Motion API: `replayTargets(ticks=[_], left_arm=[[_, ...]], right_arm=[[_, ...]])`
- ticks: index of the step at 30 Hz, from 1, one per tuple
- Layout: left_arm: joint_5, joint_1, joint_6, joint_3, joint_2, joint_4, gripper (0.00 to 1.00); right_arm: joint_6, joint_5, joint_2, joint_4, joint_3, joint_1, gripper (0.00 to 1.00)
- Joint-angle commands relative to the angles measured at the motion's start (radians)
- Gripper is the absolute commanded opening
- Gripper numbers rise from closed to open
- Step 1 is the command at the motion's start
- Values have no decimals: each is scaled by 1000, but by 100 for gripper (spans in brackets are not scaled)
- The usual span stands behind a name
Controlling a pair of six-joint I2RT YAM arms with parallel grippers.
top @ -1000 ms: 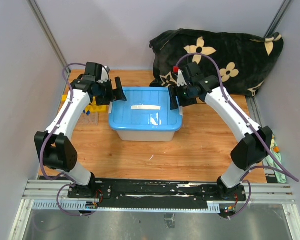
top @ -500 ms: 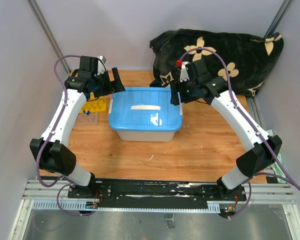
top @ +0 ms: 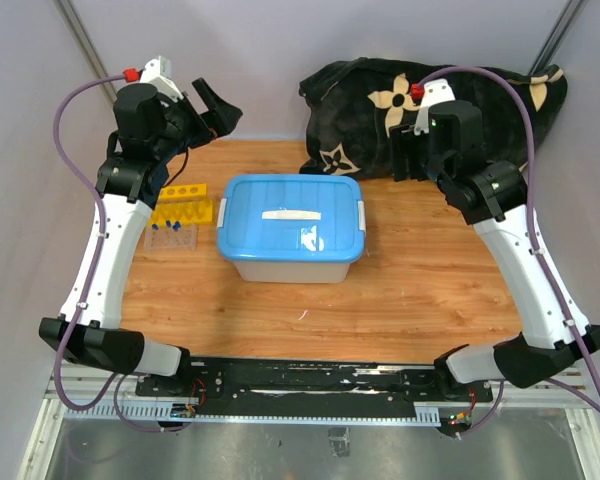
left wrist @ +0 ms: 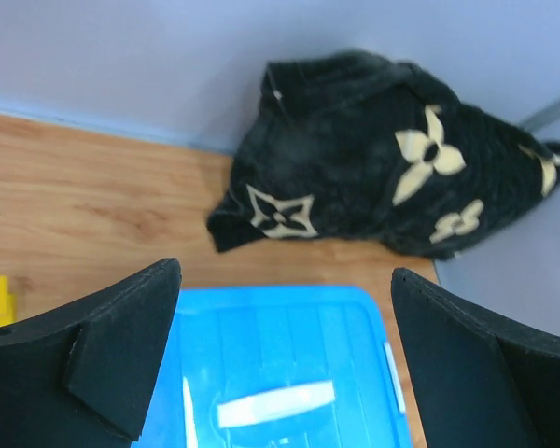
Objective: Organize the chemistry lab equipment
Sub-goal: Reset both arms
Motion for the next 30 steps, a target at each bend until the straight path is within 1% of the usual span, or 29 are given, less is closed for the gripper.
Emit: replayTargets(ticks=[1, 3, 5, 7, 9, 10, 12, 13, 14, 17, 20, 22, 25, 26, 28, 30], left_arm=[[-300, -33, 23, 65, 16, -16, 99], [-493, -62, 89, 58, 12, -45, 99], [-628, -71, 155, 12, -4, -40, 99], [-702, -71, 270, -63, -25, 2, 99], [-766, -69, 339, -135, -54, 42, 99], [-785, -69, 364, -168, -72, 80, 99], [-799, -63, 380, -228, -116, 132, 99], [-781, -50, 365, -247, -134, 146, 99], [-730, -21, 343, -265, -147, 154, 99], [-645, 39, 280, -287, -170, 159, 99], [-627, 58, 289, -331, -175, 176, 99], [-620, 70, 302, -383, -173, 196, 99], [-542, 129, 284, -469, -172, 228, 99], [-490, 165, 265, -494, -176, 239, 99], [-355, 256, 219, -549, -189, 285, 99], [-311, 314, 201, -590, -201, 319, 99]], right_arm=[[-94, 401, -10, -44, -49, -33, 76], [-83, 426, -6, -73, -66, -56, 77], [-57, 381, -11, -90, -85, -74, 78], [-28, 262, -25, -97, -89, -77, 78], [-2, 112, -60, -65, -111, -77, 77], [3, 74, -82, -29, -136, -77, 77], [16, 67, -126, 37, -188, -77, 77], [16, 70, -139, 56, -202, -77, 77], [16, 78, -145, 66, -206, -77, 77], [9, 122, -135, 54, -202, -77, 77], [-8, 183, -120, 45, -232, -78, 78], [-8, 192, -116, 59, -307, -97, 78], [46, 115, -128, 106, -437, -195, 78], [68, 81, -136, 120, -477, -257, 78], [92, 19, -160, 158, -544, -339, 78], [96, 4, -180, 182, -587, -398, 77]])
